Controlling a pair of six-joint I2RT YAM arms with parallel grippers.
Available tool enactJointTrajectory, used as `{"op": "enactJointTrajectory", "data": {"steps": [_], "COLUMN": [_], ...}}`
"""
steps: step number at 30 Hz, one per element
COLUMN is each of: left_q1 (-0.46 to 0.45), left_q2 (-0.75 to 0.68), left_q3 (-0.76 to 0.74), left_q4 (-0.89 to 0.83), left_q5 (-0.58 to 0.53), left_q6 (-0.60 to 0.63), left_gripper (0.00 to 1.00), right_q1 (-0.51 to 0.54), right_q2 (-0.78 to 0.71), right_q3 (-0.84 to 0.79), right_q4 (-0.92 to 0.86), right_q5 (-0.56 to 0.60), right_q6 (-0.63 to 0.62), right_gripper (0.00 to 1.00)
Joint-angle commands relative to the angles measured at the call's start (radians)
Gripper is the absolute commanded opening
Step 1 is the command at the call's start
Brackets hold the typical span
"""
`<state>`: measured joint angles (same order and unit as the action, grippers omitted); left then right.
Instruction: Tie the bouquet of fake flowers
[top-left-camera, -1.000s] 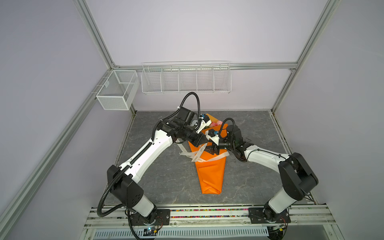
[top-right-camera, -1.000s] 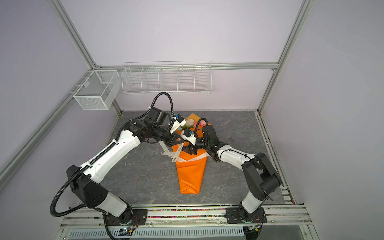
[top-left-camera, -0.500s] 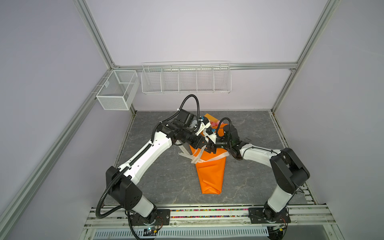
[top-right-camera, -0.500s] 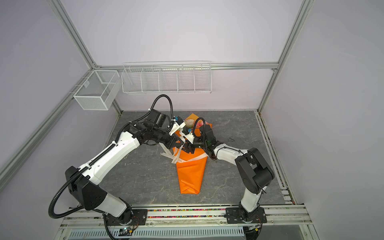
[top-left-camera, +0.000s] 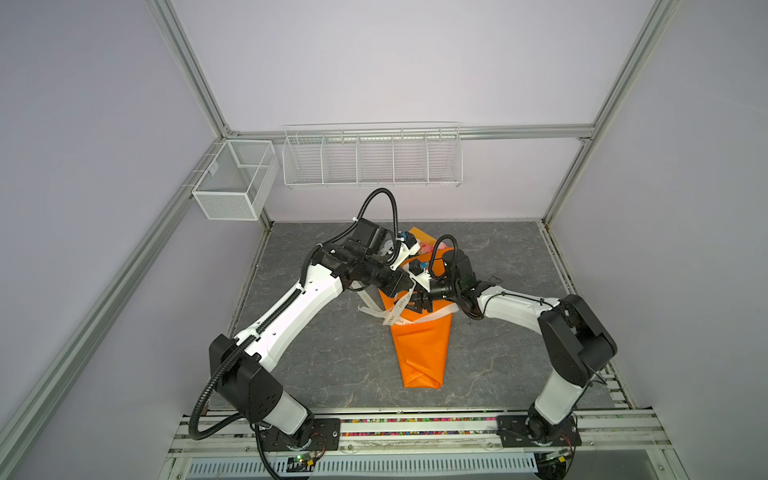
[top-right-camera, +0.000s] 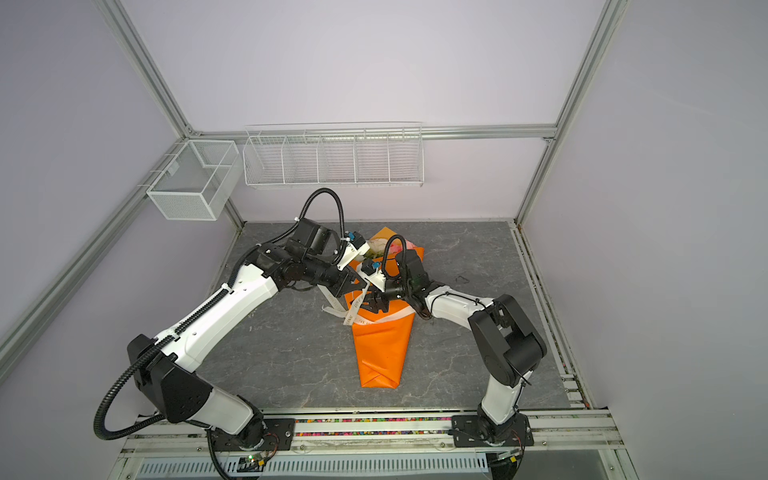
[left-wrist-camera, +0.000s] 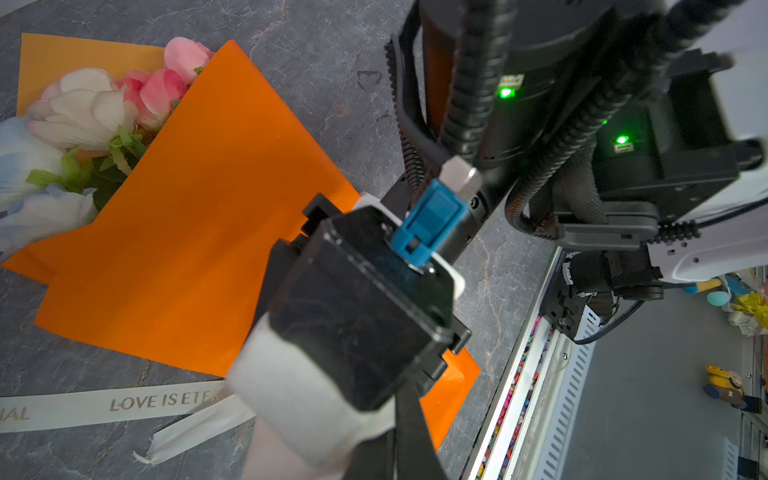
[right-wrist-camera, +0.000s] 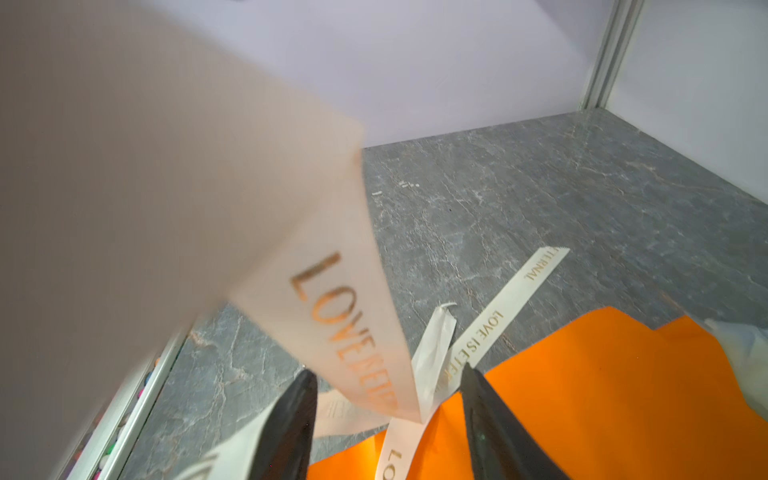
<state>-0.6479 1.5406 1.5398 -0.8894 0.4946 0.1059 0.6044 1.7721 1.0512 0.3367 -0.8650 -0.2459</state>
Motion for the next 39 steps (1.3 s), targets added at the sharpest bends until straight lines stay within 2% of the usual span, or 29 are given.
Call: {"op": "enactJointTrajectory", "data": {"steps": [1,4,6,7,9,11,13,17,23,26,30,32,34,37,38,39], "left_q1": [0.005,0.004,0.005,0.005,0.005,0.007,0.009,0.022,0.078,0.085,0.084,0.085,0.084,0.078,0.074,0.073], "left_q2": [-0.014,-0.019,-0.02,-0.02,-0.022,-0.027,-0.034,-0.054,0.022,0.093,0.218,0.276,0.29,0.218,0.184,0.146], "left_q3": [-0.008,-0.018,-0.021,-0.022,-0.023,-0.029,-0.04,-0.08,-0.078,-0.018,0.088,0.154,0.161,0.084,0.041,-0.008], "left_q4": [-0.001,0.006,0.006,0.007,0.008,0.014,0.026,0.072,0.095,0.054,-0.021,-0.087,-0.094,-0.019,0.014,0.06], "left_q5": [-0.002,-0.008,-0.014,-0.017,-0.029,-0.065,-0.168,-0.32,-0.453,-0.505,-0.455,-0.468,-0.479,-0.452,-0.436,-0.374], "left_q6": [-0.006,-0.012,-0.011,-0.012,-0.015,-0.027,-0.082,-0.136,-0.19,-0.212,-0.197,-0.226,-0.253,-0.257,-0.251,-0.217], "left_gripper": [0.0,0.0,0.0,0.0,0.0,0.0,0.0,0.0,0.0,0.0,0.0,0.12,0.29,0.46,0.5,0.5], "right_q1": [0.014,0.015,0.015,0.014,0.014,0.007,-0.005,-0.028,-0.114,-0.13,-0.144,-0.148,-0.147,-0.153,-0.157,-0.163], "right_q2": [0.032,0.048,0.053,0.054,0.046,0.032,0.008,-0.049,-0.104,-0.108,-0.102,-0.081,-0.048,-0.009,0.002,0.017], "right_q3": [0.024,0.016,-0.003,-0.013,-0.023,-0.034,-0.041,0.007,0.071,0.112,0.111,0.116,0.135,0.159,0.17,0.186], "right_q4": [0.044,0.115,0.177,0.201,0.197,0.179,0.13,-0.147,-0.483,-0.645,-0.724,-0.739,-0.762,-0.769,-0.778,-0.789], "right_q5": [-0.066,-0.094,-0.086,-0.067,-0.009,0.046,0.151,0.448,0.816,0.863,0.868,0.837,0.818,0.808,0.796,0.776], "right_q6": [0.015,0.084,0.127,0.142,0.145,0.143,0.146,0.11,0.221,0.213,0.248,0.272,0.304,0.35,0.363,0.375], "right_gripper": [0.59,0.58,0.54,0.49,0.3,0.2,0.09,0.07,0.07,0.07,0.07,0.07,0.08,0.08,0.08,0.09]}}
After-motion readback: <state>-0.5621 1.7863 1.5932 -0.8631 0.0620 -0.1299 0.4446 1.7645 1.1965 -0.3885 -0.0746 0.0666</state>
